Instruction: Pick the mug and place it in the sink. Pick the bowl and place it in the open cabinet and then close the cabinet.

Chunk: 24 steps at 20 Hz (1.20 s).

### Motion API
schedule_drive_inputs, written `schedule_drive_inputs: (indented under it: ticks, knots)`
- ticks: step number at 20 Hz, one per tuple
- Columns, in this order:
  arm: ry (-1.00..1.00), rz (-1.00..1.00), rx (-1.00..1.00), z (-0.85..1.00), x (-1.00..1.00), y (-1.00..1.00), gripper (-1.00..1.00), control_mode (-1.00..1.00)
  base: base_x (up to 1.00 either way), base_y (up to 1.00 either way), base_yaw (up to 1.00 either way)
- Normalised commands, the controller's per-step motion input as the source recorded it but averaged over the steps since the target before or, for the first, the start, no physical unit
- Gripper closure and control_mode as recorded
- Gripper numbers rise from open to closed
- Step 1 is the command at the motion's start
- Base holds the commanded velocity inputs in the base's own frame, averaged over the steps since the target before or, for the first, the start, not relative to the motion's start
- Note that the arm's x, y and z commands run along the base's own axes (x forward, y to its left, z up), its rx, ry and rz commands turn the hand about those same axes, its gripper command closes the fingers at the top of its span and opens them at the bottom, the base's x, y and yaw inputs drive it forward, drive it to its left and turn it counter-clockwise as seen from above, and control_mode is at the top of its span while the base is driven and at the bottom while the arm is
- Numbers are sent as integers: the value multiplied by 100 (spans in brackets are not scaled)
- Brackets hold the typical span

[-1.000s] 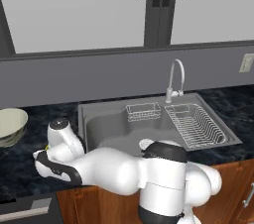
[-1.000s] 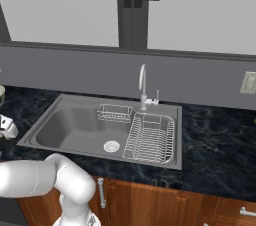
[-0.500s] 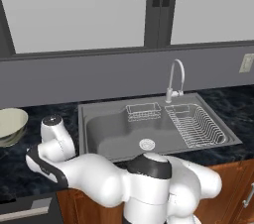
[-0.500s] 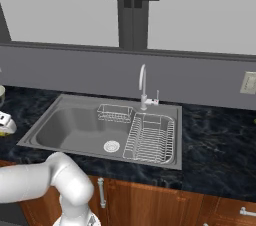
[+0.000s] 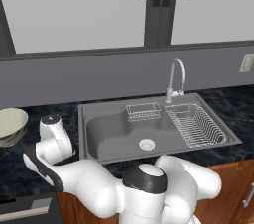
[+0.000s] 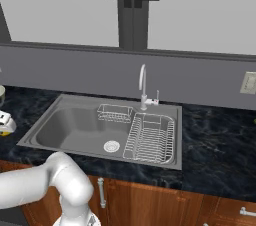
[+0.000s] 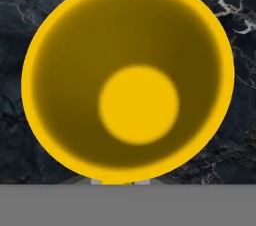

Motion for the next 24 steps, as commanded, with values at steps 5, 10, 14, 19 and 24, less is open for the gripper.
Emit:
schedule_drive_inputs:
  ticks: [5, 10, 14, 19, 24]
  knots:
    - [-4, 0, 0, -5, 0, -8, 100, -100, 0, 0, 0]
    - [-12, -15, 0, 33, 0, -29, 100, -100, 0, 0, 0]
    - [-1, -25, 4, 36, 0, -74, 100, -100, 0, 0, 0]
    - [0, -29, 16, 40, 0, -92, 100, -100, 0, 0, 0]
    - [2, -29, 15, 23, 0, -81, 100, -100, 0, 0, 0]
